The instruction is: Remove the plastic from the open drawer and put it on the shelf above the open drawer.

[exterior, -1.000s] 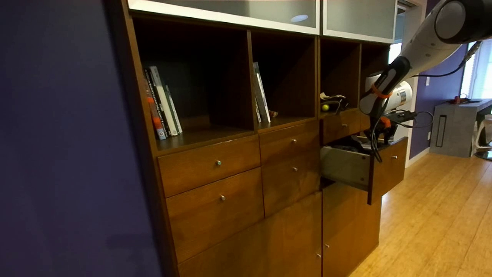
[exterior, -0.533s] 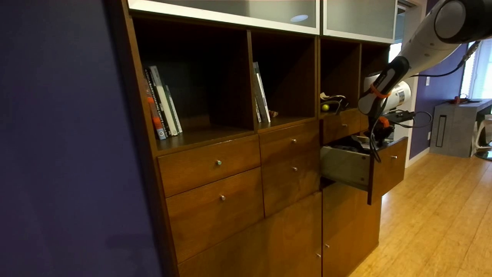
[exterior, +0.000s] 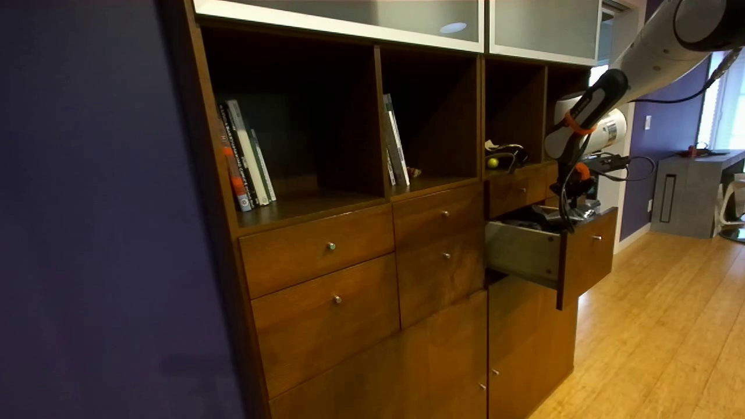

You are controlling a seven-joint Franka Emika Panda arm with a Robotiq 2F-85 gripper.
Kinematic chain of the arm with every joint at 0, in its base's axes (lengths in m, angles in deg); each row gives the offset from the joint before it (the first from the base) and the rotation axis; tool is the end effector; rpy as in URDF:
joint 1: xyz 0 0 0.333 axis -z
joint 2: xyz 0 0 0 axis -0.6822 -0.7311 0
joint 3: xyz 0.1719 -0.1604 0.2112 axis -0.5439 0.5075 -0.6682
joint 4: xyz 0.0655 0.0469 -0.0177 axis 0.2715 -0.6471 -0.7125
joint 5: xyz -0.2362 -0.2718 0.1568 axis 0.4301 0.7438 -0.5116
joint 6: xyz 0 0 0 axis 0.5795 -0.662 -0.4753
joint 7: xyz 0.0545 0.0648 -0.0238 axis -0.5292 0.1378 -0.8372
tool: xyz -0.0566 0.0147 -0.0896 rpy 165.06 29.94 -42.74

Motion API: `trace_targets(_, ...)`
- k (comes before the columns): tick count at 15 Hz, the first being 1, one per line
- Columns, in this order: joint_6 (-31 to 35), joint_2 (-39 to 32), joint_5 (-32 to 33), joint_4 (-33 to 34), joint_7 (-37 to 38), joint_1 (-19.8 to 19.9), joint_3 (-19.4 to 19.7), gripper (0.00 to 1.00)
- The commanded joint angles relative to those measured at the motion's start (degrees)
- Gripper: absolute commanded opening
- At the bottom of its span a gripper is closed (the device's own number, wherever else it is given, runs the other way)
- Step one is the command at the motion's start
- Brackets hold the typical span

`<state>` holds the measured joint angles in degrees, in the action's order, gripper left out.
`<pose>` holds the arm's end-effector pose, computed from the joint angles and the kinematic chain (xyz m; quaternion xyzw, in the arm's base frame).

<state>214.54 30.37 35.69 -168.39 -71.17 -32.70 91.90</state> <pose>0.5769 -0.3013 0.3886 0.9434 -0.2644 0.1326 0.1500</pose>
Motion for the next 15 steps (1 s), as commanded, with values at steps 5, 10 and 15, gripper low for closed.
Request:
trace_targets(5,5.5,11.3,-0.3,-6.9,0.4,0.5,-0.9,0.00)
trace_targets(10,12.2,18.1,-0.7,-10.8,-0.5,1.1,-1.4,0.00)
trace_targets(15,6.5,18.2,-2.7,-11.0,0.2,1.6,-2.2,0.26)
